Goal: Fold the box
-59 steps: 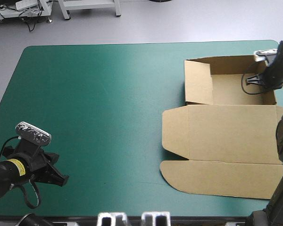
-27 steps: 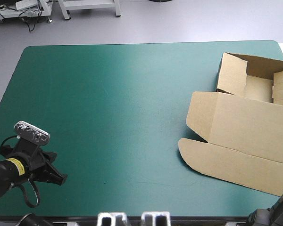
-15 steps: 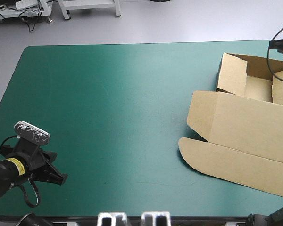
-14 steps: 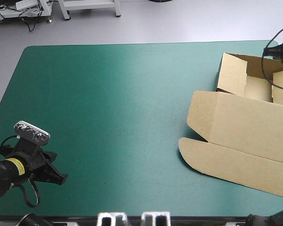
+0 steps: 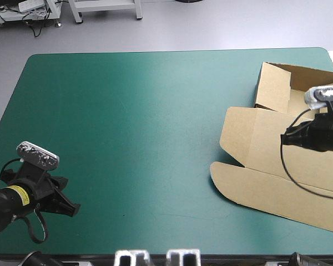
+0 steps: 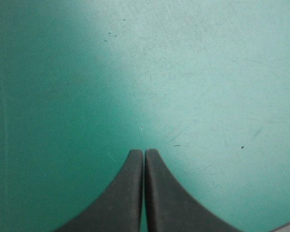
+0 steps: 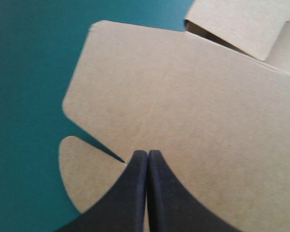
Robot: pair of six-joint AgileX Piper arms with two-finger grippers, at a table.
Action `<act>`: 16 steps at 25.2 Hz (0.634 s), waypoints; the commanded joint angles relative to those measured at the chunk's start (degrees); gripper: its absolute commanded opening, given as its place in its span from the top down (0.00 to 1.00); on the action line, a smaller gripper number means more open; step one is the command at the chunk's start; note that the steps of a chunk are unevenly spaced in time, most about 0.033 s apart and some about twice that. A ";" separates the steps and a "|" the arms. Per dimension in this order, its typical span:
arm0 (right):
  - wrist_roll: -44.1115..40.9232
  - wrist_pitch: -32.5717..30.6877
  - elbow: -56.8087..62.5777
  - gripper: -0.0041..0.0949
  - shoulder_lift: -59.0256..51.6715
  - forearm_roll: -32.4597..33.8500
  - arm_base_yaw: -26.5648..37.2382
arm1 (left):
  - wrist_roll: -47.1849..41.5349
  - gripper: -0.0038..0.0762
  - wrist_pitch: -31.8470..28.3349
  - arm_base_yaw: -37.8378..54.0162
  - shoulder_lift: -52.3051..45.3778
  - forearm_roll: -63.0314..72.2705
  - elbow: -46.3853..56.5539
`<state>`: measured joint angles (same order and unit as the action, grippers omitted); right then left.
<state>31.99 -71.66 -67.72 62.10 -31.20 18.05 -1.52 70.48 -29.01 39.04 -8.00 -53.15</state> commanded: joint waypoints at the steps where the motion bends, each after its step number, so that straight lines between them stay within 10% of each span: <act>1: 1.73 0.10 3.09 0.98 -9.03 -6.21 -0.11 | -0.35 0.96 -3.10 -0.38 -0.05 0.06 -1.28; 9: 0.69 0.10 10.38 0.98 -21.93 -7.18 -1.66 | -0.35 0.96 -4.65 -0.38 -0.05 1.17 -1.28; 16: -5.16 0.10 12.89 0.98 -22.23 6.74 -19.25 | 9.05 0.96 -5.43 -0.38 -0.05 2.41 -1.28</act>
<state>28.39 -71.66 -53.71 39.79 -27.06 2.62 3.06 68.07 -29.01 38.81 -6.16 -53.15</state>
